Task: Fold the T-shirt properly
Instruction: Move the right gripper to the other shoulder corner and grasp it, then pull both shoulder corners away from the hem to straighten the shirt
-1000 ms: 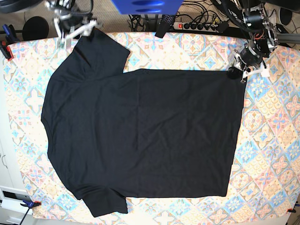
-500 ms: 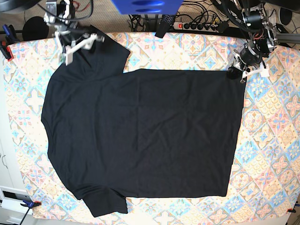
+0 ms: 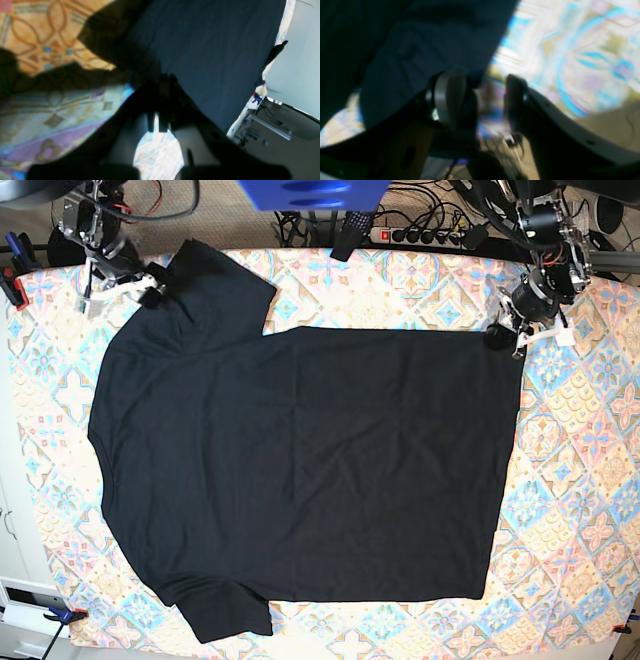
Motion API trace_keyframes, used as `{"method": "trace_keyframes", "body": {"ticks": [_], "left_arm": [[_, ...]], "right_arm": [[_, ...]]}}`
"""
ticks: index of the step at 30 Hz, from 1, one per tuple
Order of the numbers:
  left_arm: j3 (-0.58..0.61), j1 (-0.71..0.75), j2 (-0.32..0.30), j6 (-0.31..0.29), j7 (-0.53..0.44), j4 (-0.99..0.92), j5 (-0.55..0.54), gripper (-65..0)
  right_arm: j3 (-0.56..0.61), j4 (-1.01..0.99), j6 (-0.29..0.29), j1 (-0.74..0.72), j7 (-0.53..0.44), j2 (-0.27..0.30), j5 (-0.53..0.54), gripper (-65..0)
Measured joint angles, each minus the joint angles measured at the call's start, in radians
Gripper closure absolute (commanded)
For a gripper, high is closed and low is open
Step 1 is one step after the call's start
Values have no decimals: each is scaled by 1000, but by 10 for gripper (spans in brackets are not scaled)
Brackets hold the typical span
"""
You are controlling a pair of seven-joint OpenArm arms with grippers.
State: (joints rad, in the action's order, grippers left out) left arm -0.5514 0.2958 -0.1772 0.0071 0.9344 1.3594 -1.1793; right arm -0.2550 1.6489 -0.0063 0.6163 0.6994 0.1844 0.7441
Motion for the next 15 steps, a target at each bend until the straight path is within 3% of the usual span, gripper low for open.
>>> {"method": "trace_keyframes", "body": {"ticks": [15], "left_arm": [[0, 1, 0, 1, 0, 0, 4, 0]], "right_arm": [[110, 1, 1, -1, -19, 3, -8, -307]]}}
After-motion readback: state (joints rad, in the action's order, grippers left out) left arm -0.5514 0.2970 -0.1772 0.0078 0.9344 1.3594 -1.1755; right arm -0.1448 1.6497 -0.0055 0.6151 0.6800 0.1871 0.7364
